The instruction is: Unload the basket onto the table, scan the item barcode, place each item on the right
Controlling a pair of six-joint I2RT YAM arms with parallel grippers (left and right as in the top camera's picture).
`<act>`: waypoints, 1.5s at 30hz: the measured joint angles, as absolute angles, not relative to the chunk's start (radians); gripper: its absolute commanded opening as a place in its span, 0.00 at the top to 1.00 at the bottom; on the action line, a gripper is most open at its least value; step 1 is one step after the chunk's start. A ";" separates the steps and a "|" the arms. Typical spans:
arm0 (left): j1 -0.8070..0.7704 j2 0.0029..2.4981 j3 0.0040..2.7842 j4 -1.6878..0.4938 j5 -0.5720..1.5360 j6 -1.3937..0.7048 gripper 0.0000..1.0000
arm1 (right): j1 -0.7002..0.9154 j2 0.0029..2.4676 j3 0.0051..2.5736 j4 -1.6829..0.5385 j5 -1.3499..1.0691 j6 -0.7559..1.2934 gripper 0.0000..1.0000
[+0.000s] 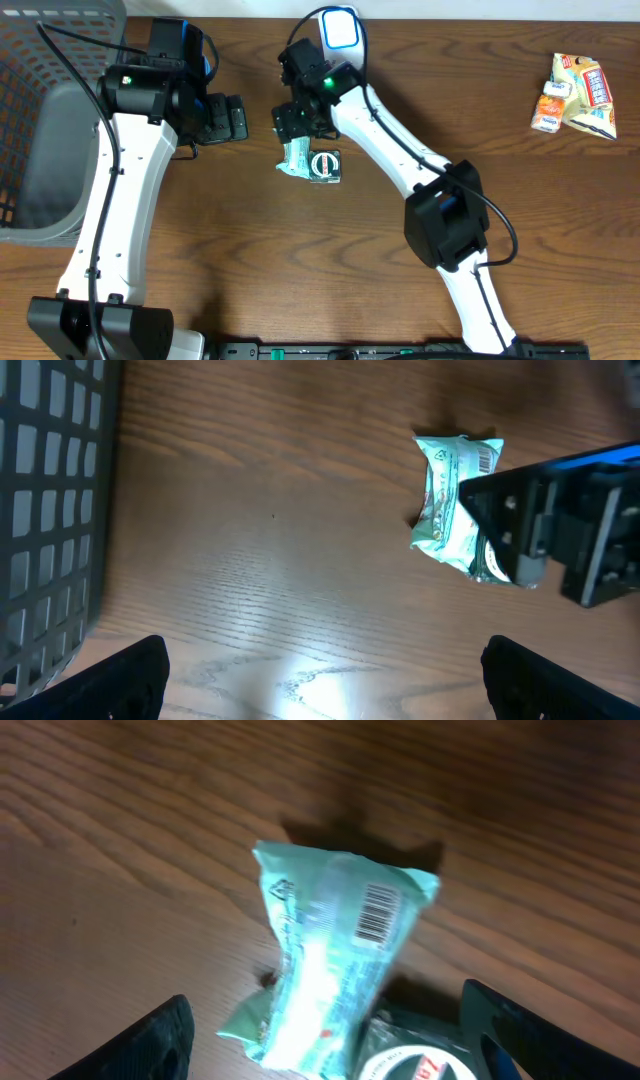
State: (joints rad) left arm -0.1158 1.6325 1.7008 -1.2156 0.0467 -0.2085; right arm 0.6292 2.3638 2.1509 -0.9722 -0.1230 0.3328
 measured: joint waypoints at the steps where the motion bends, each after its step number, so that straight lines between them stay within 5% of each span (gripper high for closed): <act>1: -0.116 1.633 1.701 -1.216 0.047 -0.208 0.02 | 0.634 2.370 2.151 -0.965 -0.124 0.333 0.20; 9: -0.116 1.633 1.701 -1.216 0.047 -0.208 0.02 | 0.668 2.458 2.150 -0.950 -0.096 0.334 0.28; 17: -0.116 1.633 1.701 -1.216 0.047 -0.208 0.02 | 0.659 2.481 2.149 -1.039 0.176 0.365 0.30; 31: -0.116 1.633 1.701 -1.216 0.047 -0.208 0.02 | 0.419 2.456 2.149 -1.226 0.387 0.358 0.42; 45: -0.116 1.633 1.701 -1.216 0.047 -0.208 0.02 | 0.389 2.440 2.149 -1.444 0.090 0.216 0.21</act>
